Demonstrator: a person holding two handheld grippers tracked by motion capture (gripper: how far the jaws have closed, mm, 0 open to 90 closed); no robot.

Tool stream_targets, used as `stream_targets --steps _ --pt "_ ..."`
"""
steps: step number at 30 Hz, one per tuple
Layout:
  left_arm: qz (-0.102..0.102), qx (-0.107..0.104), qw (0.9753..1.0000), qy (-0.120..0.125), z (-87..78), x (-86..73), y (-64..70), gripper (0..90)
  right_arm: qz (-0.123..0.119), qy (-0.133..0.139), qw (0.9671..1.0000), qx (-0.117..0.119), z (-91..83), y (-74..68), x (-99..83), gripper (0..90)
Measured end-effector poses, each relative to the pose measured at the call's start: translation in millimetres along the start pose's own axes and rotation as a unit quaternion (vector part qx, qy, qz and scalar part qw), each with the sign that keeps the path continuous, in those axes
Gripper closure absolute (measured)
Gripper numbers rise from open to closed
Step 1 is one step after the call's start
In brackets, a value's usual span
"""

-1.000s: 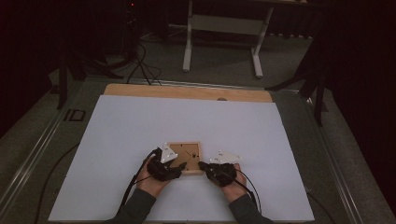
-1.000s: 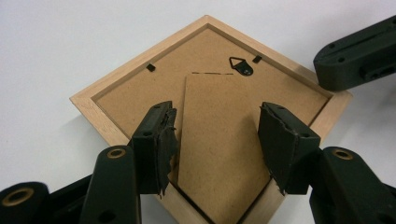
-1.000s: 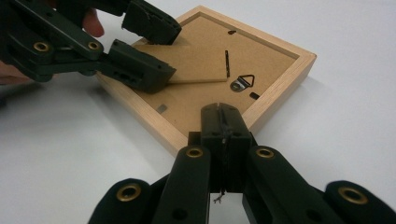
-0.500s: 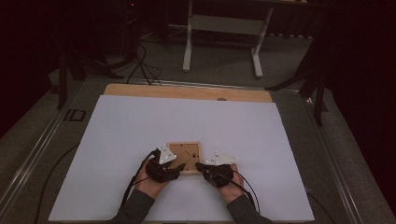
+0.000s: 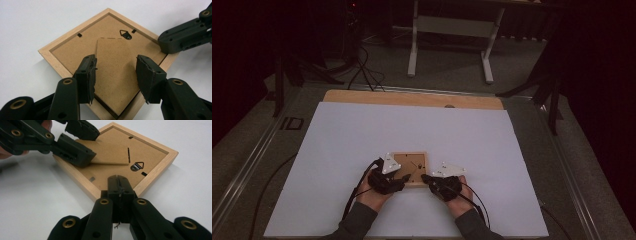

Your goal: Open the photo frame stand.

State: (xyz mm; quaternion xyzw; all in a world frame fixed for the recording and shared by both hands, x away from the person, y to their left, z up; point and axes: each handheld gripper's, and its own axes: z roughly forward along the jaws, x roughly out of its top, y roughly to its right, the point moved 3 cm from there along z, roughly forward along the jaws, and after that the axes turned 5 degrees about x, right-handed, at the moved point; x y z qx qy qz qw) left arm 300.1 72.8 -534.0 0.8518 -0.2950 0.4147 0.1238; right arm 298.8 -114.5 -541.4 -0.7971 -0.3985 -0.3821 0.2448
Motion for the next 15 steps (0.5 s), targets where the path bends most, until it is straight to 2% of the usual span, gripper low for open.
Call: stream_targets --steps 9,15 --pt "0.007 0.004 0.9998 0.018 -3.3 7.2 0.0 51.3 0.001 0.002 1.0000 -0.002 0.8 -0.2 0.0 89.7" --pt "0.005 0.002 0.9998 0.018 -3.0 6.9 -0.2 51.1 0.002 0.002 1.0000 -0.001 1.0 -0.2 0.0 89.7"
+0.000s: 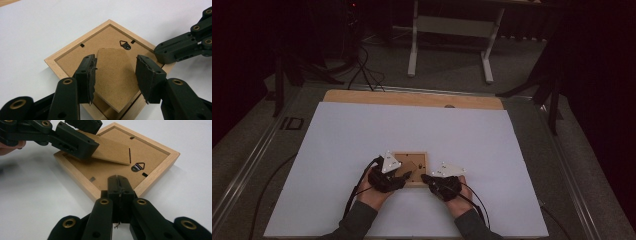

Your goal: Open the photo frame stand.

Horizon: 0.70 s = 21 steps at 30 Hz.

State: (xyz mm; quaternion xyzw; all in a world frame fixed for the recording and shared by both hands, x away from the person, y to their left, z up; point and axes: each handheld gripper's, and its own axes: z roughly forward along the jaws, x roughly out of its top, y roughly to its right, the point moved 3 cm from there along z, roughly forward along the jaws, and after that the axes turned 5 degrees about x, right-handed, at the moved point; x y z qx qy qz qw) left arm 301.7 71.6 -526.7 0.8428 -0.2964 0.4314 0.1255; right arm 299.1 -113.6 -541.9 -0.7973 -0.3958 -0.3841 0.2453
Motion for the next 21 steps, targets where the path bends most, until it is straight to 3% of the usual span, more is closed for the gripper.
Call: stream_targets --steps 11,17,21 --pt "-0.027 -0.010 0.9991 0.032 -24.3 4.4 -9.4 47.0 0.000 0.000 1.0000 0.001 0.0 0.1 0.2 89.7" --pt "-0.020 -0.011 0.9995 0.022 -35.8 -1.2 -10.0 48.7 -0.001 0.000 1.0000 0.001 0.0 0.1 0.2 89.7" --pt "-0.026 -0.017 0.9995 0.010 -38.9 -8.0 -12.0 52.6 -0.001 -0.001 1.0000 0.001 0.0 0.2 0.1 89.7"
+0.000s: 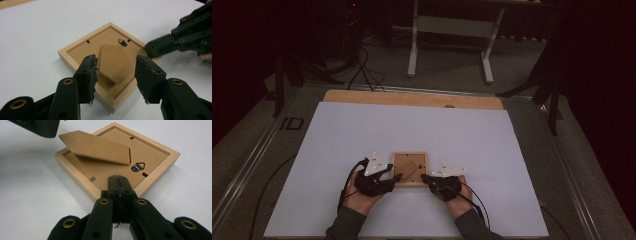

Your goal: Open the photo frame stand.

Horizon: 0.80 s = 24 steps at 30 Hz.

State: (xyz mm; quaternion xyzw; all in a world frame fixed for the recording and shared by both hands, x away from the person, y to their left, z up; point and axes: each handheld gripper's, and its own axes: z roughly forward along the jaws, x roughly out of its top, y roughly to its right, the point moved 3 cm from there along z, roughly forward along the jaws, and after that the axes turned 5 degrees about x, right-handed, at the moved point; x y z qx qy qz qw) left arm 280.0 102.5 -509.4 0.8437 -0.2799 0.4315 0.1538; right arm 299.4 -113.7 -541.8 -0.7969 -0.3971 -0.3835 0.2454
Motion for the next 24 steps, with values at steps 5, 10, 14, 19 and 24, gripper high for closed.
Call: stream_targets --steps 5,10,14,19,24 --pt "-0.003 -0.003 0.9999 -0.015 0.3 -8.6 -2.3 53.6 0.000 0.000 1.0000 0.000 -0.1 -0.1 0.0 89.7" --pt "-0.001 -0.006 0.9995 -0.030 1.6 -14.4 -2.4 58.7 0.000 0.000 1.0000 -0.001 -0.1 -0.2 -0.1 89.7" --pt "0.003 -0.010 0.9991 -0.041 4.2 -16.5 -1.1 66.7 0.000 0.001 1.0000 -0.001 -0.1 -0.2 -0.1 89.7" --pt "0.017 0.001 0.9983 -0.055 6.9 -18.0 1.5 79.6 0.000 0.001 1.0000 -0.001 -0.1 -0.1 -0.1 89.6" --pt "0.031 0.008 0.9974 -0.065 8.9 -18.0 2.5 89.4 0.000 0.001 1.0000 0.000 -0.1 0.0 -0.1 89.7"
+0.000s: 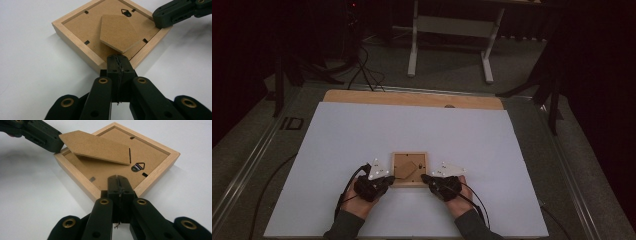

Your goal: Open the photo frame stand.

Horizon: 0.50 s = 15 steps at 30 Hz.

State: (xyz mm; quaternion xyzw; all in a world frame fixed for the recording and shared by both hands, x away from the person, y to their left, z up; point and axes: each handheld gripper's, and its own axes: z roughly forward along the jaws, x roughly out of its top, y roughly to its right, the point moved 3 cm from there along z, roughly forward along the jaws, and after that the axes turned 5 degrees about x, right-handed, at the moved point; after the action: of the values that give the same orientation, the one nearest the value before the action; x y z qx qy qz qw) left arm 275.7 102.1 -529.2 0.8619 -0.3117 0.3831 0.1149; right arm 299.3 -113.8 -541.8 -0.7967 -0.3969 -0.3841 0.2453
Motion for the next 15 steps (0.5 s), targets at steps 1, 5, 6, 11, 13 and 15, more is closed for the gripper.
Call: stream_targets --steps 1,5,6,11,13,15 --pt "0.004 0.001 1.0000 -0.001 0.5 0.4 1.1 89.5 0.000 0.000 1.0000 0.000 0.0 0.0 0.0 89.6" --pt "0.009 0.002 1.0000 0.003 2.0 3.7 4.2 89.5 0.000 0.000 1.0000 0.000 0.0 0.0 0.0 89.7" --pt "0.009 0.002 1.0000 0.004 1.9 4.5 4.3 89.5 0.000 0.000 1.0000 0.000 0.0 0.1 0.0 89.7" --pt "-0.006 -0.008 0.9998 0.015 0.0 8.7 3.0 89.3 -0.001 0.000 1.0000 0.001 0.1 0.2 0.1 89.6" --pt "-0.012 -0.016 0.9995 0.023 -1.7 11.8 2.4 89.2 0.000 0.000 1.0000 0.001 0.2 0.3 0.1 89.6" --pt "-0.014 -0.017 0.9994 0.026 -2.0 14.2 2.1 88.0 0.000 0.000 1.0000 0.001 0.2 0.3 0.1 89.6"
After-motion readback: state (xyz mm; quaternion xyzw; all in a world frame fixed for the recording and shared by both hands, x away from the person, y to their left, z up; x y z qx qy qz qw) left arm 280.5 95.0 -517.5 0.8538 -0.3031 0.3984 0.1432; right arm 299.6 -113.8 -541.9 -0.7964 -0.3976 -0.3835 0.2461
